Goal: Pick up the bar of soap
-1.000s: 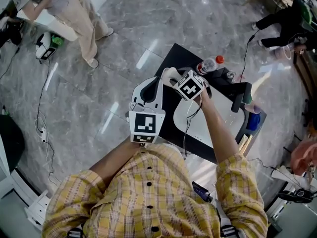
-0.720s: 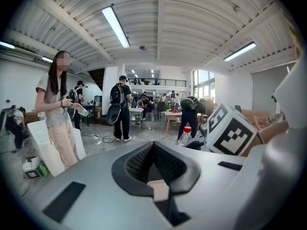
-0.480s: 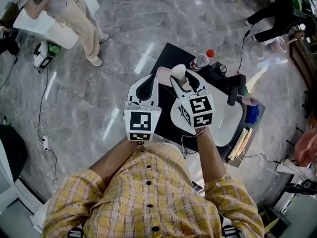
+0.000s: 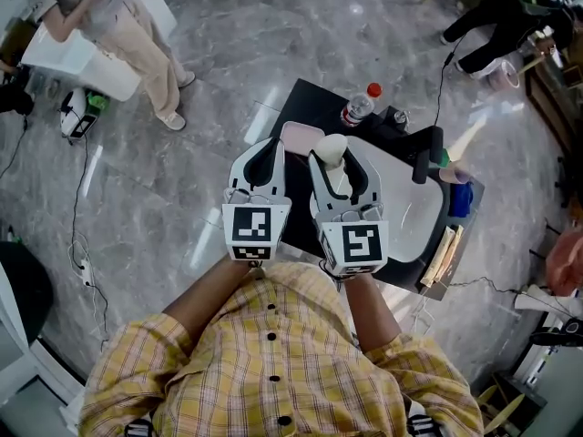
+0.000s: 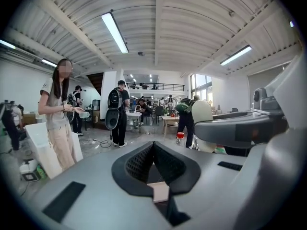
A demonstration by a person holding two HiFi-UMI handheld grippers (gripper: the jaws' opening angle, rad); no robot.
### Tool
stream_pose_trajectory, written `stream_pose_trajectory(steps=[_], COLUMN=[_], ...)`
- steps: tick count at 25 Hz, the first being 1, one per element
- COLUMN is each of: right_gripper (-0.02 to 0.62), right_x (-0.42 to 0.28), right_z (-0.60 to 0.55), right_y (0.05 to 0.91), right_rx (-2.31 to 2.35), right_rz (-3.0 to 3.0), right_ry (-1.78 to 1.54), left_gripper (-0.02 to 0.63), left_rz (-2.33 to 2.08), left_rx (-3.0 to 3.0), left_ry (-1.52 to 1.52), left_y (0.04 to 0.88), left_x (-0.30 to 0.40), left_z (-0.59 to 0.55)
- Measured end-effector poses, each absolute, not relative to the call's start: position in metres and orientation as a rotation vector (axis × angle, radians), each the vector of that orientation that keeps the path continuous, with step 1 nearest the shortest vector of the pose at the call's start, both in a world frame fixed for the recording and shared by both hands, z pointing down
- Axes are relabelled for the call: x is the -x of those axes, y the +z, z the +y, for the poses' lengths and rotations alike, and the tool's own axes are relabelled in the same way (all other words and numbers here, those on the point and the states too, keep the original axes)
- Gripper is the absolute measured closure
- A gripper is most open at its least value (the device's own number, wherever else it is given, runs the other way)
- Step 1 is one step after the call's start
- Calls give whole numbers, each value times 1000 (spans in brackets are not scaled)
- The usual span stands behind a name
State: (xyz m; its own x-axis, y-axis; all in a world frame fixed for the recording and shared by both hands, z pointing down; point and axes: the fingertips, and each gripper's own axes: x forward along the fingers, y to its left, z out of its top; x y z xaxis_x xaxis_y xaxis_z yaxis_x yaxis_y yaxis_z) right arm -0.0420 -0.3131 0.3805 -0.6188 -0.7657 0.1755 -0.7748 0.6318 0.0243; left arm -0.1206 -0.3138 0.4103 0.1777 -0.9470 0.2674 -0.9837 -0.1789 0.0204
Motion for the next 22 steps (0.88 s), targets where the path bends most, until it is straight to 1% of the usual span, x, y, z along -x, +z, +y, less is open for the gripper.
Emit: stream_pose_trajectory(steps=[6, 22], right_gripper=[383, 383], right_x=[29, 19], right_z=[-293, -273], right_y=[372, 360], right_rx=[-1353, -1374], right_rz=[-2688, -2700], right_ry=[79, 71], left_gripper=[595, 595], left_rz=[-1881, -1905], left_rx=[-2278, -2308], left_ry=[278, 279], left_y=[404, 392], left_x=[114, 103], left_z=[-301, -278])
